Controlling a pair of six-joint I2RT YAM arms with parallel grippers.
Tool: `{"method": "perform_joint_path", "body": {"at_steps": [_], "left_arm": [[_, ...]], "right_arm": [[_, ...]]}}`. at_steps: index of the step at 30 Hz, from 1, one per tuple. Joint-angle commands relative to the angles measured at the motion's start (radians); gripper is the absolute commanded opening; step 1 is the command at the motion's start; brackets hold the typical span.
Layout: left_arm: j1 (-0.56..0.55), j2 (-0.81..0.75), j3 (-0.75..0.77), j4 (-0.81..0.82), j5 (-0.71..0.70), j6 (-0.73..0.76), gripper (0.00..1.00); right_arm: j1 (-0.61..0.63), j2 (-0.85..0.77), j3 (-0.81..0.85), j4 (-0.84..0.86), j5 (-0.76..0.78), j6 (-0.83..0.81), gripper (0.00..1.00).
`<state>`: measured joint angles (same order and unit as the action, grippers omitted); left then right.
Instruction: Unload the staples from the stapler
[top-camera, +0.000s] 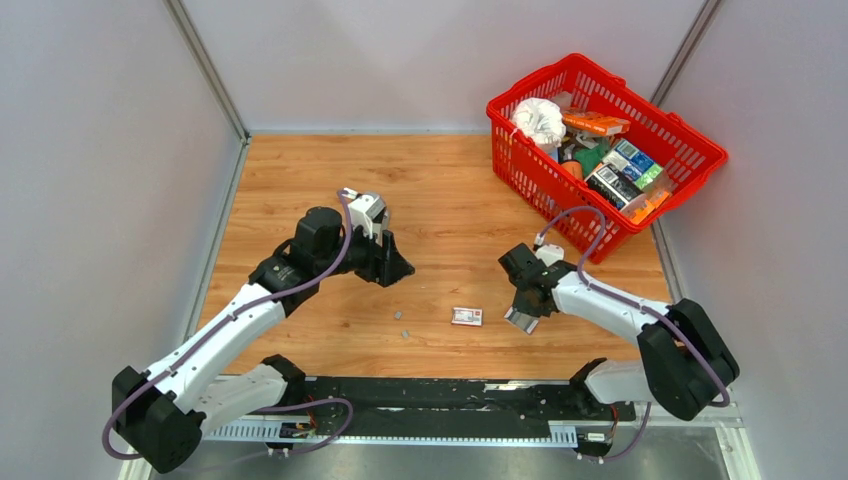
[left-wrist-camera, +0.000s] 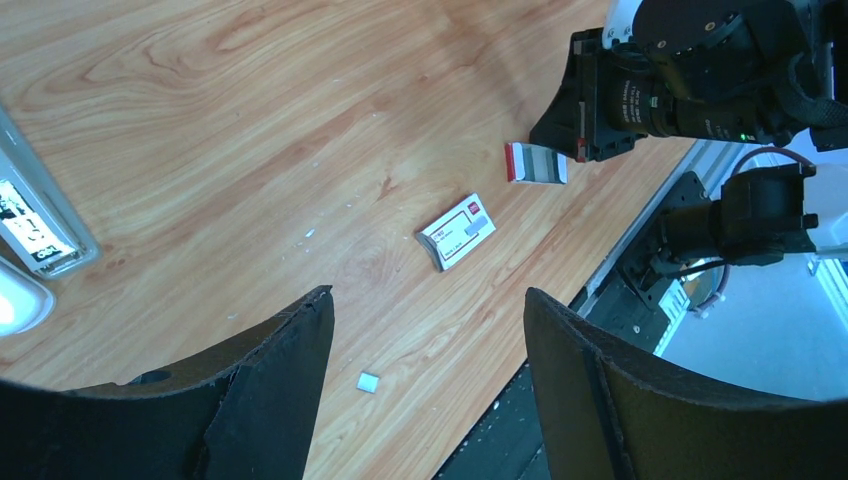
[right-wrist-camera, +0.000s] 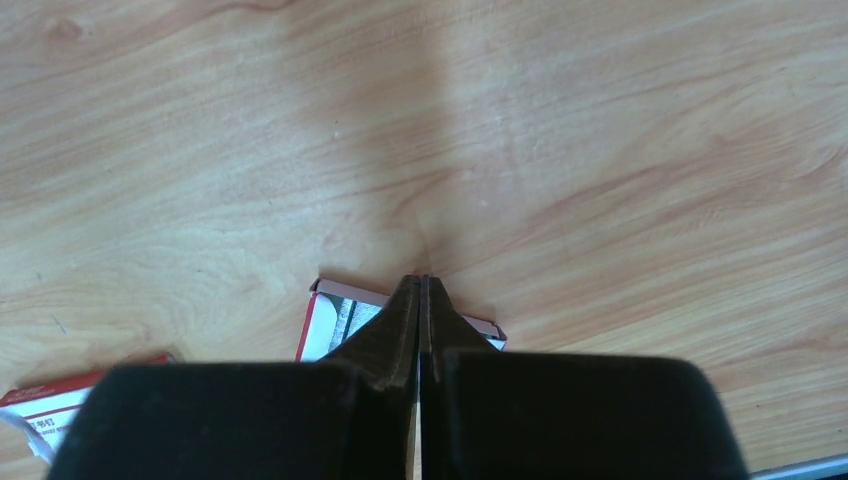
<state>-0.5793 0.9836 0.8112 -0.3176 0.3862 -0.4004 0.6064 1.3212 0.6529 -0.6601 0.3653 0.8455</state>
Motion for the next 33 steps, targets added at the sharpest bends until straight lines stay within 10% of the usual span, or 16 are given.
{"method": "perform_joint_path", "body": {"at_steps": [1, 15, 33], "left_arm": [[-0.01, -0.023, -0.003, 0.015, 0.017, -0.006, 0.77], [-0.019, -0.029, 0.0, 0.009, 0.01, -0.003, 0.77], [-0.021, -0.045, -0.003, 0.006, -0.004, -0.002, 0.77]], "right_arm": [[0.027, -0.036, -0.003, -0.042, 0.047, 0.069, 0.0], [0.027, -0.235, 0.033, -0.286, 0.153, 0.104, 0.0], [0.029, -0.229, -0.088, -0.191, 0.015, 0.148, 0.0]]}}
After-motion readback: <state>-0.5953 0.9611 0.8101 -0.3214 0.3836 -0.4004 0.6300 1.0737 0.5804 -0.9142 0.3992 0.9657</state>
